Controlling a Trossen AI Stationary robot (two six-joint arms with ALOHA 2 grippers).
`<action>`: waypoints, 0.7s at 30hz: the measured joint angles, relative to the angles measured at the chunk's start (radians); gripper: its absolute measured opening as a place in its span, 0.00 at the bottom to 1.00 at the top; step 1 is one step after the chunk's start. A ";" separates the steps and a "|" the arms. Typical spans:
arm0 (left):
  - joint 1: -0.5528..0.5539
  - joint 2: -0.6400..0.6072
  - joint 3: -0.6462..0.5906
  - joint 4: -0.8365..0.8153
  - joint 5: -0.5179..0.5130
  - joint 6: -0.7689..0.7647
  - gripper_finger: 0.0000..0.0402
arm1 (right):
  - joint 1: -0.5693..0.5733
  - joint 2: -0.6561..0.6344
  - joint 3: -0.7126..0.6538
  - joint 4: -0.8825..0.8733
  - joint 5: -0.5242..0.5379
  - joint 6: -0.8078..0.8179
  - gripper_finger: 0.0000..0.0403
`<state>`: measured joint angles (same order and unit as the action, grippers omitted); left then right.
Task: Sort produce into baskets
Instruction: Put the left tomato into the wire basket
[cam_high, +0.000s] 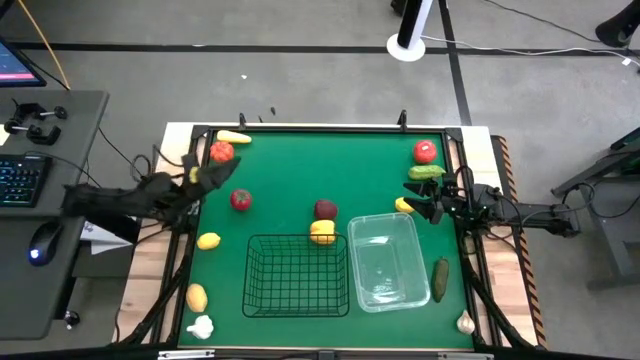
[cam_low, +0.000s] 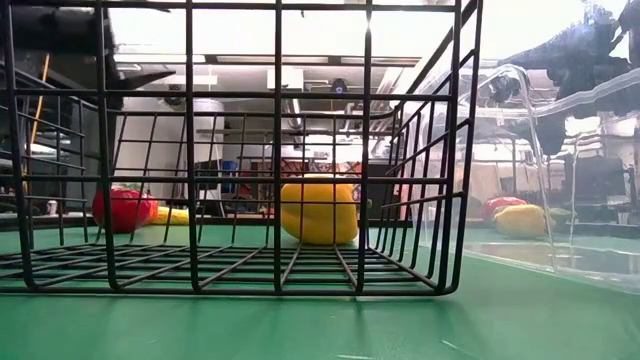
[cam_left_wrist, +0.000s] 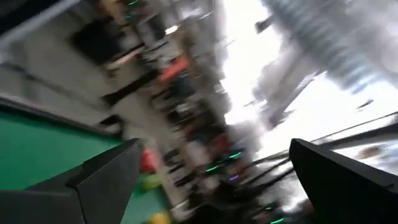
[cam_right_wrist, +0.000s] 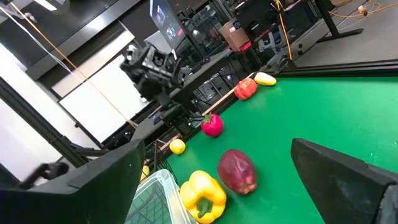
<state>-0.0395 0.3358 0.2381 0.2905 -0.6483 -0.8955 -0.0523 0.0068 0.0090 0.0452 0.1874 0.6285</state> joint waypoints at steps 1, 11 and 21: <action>0.001 0.064 0.065 -0.087 0.000 -0.001 0.98 | 0.000 0.000 0.000 0.000 0.000 0.000 0.99; 0.014 0.648 0.845 -1.543 0.134 -0.264 0.98 | 0.000 0.000 0.000 0.000 0.000 0.000 0.99; 0.029 0.836 0.721 -1.663 0.334 -0.248 0.98 | 0.000 0.000 0.000 0.000 0.000 0.000 0.99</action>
<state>-0.0106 1.1720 0.9594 -1.3727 -0.3141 -1.1438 -0.0522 0.0068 0.0090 0.0453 0.1875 0.6285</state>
